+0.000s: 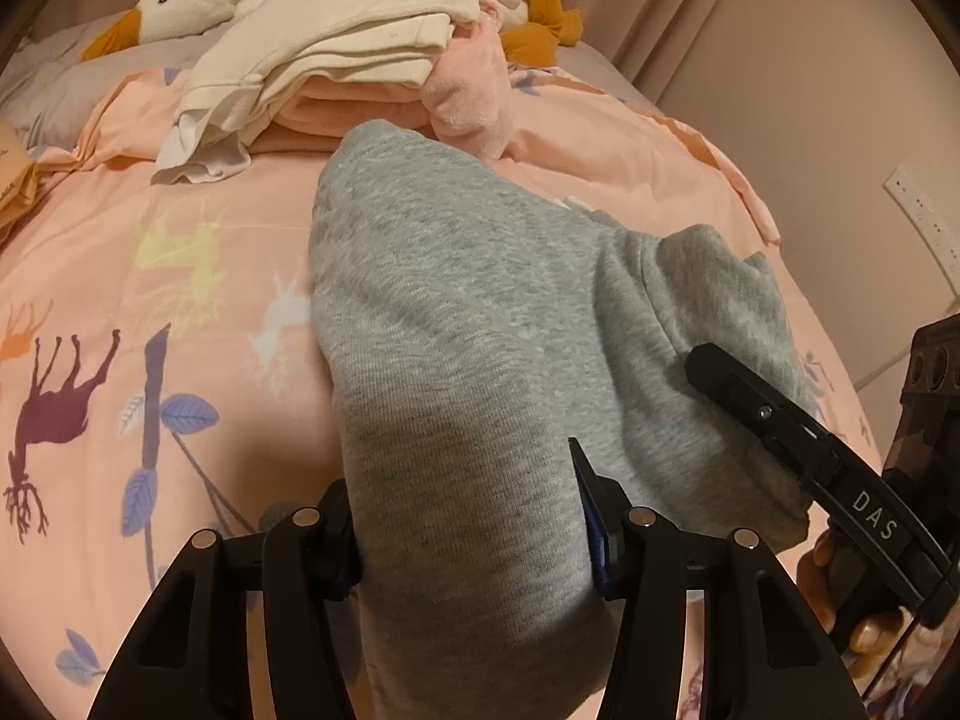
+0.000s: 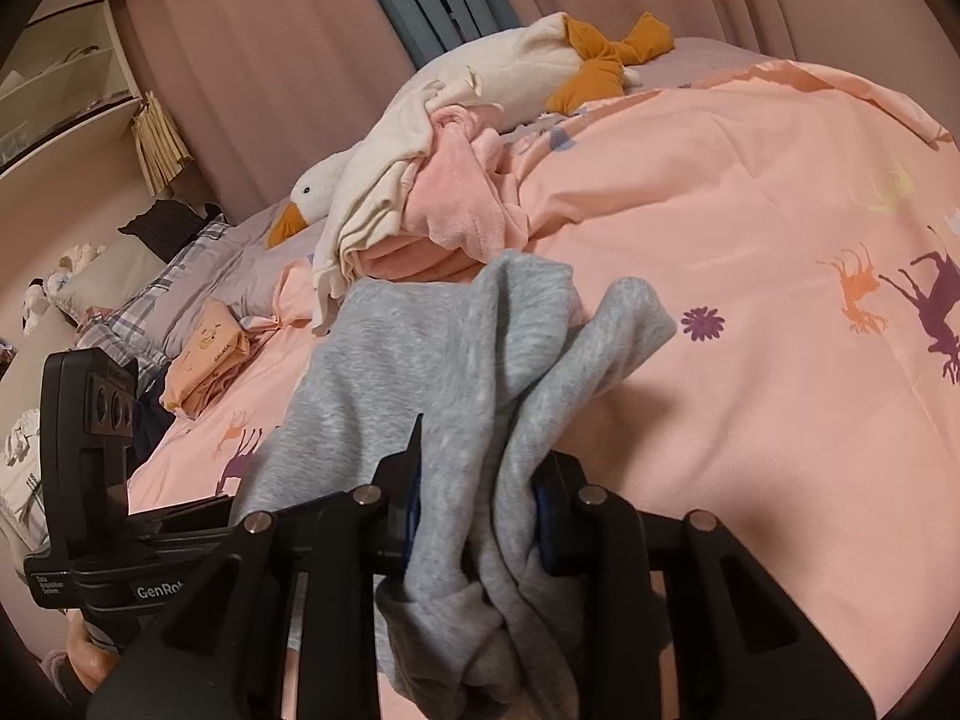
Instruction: Fold small clothes
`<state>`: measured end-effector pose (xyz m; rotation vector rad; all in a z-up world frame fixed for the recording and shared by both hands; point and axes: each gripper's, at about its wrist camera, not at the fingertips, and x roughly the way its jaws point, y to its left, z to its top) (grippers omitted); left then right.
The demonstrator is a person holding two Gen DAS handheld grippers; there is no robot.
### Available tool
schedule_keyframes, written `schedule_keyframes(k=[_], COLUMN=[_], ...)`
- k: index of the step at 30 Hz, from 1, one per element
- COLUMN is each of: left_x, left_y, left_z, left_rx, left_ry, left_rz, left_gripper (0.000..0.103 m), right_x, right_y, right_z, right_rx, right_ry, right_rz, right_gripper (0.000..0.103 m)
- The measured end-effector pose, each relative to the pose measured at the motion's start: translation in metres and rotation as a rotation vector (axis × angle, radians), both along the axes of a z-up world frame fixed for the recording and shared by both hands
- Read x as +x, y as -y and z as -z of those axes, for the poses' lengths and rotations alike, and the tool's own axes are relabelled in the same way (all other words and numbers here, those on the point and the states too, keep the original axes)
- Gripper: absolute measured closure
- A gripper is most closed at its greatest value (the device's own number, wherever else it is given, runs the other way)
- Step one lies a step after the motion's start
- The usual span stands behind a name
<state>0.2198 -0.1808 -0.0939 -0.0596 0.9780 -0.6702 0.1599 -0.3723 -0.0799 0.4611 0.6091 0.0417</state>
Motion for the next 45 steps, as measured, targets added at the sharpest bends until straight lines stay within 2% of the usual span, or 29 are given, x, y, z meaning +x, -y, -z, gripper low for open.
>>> schedule_keyframes(k=[8,20,33,45], left_x=[-0.007,-0.018,-0.034,-0.031], left_y=[-0.002,-0.017,-0.066,-0.112], left_z=[-0.006,-0.023,-0.05,-0.053], left_rx=[-0.016,-0.048,-0.102,-0.109], left_ry=[0.018,0.058,0.111,0.119], left_rz=[0.006,0.006,-0.02,-0.086], left_gripper=[0.052,0.052,0.052,0.052], right_x=[-0.003,-0.011,-0.024,-0.014], right_y=[-0.005,-0.037,-0.071,-0.122], right_z=[-0.004,-0.022,-0.052,-0.064], right_rx=[-0.007,-0.08,-0.092,-0.117], right_ry=[0.007,0.054,0.151,0.151], right_rz=[-0.003,-0.036,-0.097,-0.16], right_gripper=[0.076,0.078,0.079,0.079])
